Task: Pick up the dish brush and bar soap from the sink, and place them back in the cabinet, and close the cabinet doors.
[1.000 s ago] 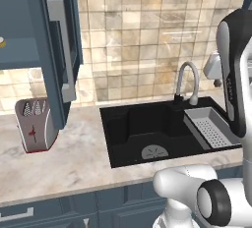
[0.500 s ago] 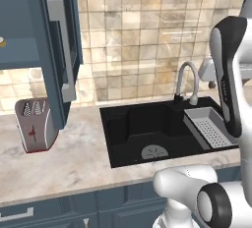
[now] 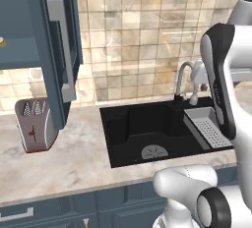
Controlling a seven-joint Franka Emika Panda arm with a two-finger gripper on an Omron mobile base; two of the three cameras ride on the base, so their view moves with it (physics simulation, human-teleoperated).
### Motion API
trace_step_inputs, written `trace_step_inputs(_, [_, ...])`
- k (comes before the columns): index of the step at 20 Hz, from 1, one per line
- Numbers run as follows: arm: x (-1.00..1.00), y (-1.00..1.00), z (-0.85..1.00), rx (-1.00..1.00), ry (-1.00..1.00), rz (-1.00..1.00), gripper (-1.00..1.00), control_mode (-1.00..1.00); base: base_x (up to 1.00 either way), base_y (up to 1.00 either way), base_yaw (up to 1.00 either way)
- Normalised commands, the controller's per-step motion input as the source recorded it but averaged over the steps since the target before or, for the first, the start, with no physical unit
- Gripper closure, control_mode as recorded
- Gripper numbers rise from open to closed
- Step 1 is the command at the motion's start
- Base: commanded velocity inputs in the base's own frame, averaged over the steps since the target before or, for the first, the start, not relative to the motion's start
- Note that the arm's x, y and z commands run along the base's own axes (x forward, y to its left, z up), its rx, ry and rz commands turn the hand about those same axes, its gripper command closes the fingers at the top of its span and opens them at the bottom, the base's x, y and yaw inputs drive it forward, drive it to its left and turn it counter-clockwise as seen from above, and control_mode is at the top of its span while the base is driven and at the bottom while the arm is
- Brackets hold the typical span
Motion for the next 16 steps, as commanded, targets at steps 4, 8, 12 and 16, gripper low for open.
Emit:
trace_step_inputs(4, [0.25,0.01,-0.16,0.00,0.00,0.00,-1.00,-1.00,0.00,0.00,0.00])
trace_step_inputs(8, [0.29,0.00,-0.18,0.00,0.00,0.00,-1.00,-1.00,0.00,0.00,0.00])
trace_step_inputs(12, [0.31,0.00,-0.22,0.00,0.00,0.00,-1.00,-1.00,0.00,0.00,0.00])
trace_step_inputs(16, [0.21,0.06,-0.24,0.00,0.00,0.00,-1.00,-1.00,0.00,0.00,0.00])
